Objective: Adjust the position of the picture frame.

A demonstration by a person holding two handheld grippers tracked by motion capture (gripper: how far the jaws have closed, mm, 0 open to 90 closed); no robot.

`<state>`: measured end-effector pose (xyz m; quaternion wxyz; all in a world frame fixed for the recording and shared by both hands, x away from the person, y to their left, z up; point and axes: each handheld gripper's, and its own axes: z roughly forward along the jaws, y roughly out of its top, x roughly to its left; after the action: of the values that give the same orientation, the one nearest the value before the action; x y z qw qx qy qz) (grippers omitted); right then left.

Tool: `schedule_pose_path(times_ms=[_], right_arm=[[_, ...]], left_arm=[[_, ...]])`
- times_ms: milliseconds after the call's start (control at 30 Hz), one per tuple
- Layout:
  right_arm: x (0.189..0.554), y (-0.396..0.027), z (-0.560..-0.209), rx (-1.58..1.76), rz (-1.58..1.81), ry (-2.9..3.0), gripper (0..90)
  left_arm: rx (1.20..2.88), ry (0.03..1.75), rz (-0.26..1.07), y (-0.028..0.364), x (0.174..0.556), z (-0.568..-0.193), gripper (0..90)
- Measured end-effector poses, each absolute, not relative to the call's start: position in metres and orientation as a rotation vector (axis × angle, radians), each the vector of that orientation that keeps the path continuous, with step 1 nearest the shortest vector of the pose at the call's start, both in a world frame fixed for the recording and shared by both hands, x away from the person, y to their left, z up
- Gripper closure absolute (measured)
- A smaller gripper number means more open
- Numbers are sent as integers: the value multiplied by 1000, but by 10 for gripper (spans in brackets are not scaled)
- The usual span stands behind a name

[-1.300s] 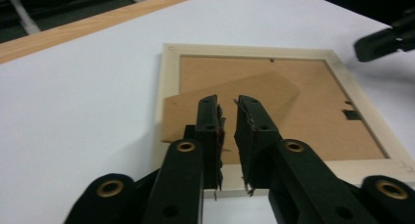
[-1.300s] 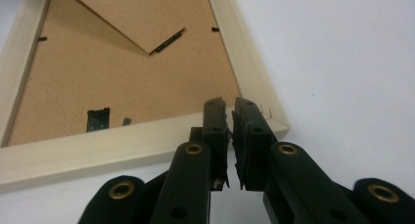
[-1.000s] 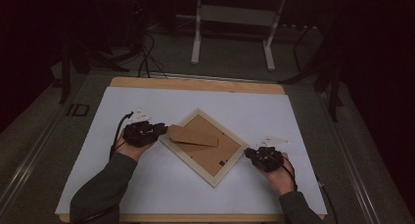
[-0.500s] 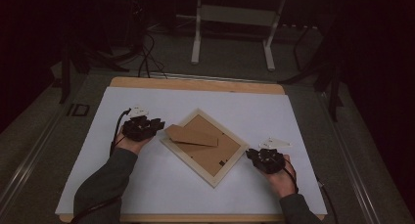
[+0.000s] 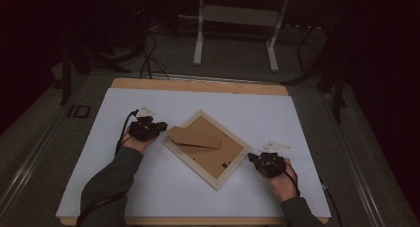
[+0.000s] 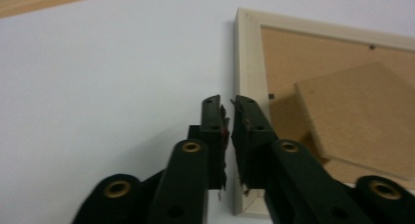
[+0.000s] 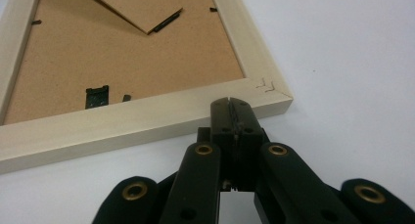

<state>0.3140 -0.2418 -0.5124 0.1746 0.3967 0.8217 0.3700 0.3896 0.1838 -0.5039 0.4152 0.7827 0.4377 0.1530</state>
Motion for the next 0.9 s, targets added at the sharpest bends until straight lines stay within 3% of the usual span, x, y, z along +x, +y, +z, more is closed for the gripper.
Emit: schedule_pose_path(times_ms=[67,900], right_arm=[[314,-241,-513,1125,1045,2334,898],[316,-236,-525,1162,1017,2363,897]], left_arm=[[1982,1105,383,182,391,-507,900],[2055,1153,341,169,402,-532,900]])
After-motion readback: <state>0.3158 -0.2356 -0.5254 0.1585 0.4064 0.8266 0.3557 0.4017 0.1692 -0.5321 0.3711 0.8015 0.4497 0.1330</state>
